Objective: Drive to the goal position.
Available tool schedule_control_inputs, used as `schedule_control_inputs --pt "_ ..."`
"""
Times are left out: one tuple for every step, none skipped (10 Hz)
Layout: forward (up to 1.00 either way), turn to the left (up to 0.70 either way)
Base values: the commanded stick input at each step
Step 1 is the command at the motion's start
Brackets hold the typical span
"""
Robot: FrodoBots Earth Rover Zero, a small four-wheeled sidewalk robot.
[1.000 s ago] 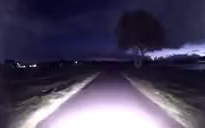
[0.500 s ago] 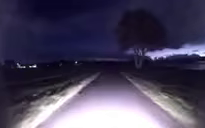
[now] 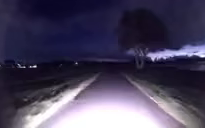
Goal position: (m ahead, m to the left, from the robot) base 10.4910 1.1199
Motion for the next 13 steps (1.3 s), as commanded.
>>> schedule_control_inputs --pt "0.7 0.0" --pt "0.7 0.0" --pt "0.7 0.0" --pt "0.7 0.0" --pt "0.7 0.0" --pt "0.7 0.0" --pt "0.7 0.0" --pt "0.7 0.0" --pt "0.7 0.0" --pt "0.7 0.0" --pt "0.7 0.0" --pt "0.7 -0.35" --pt "0.7 -0.35"
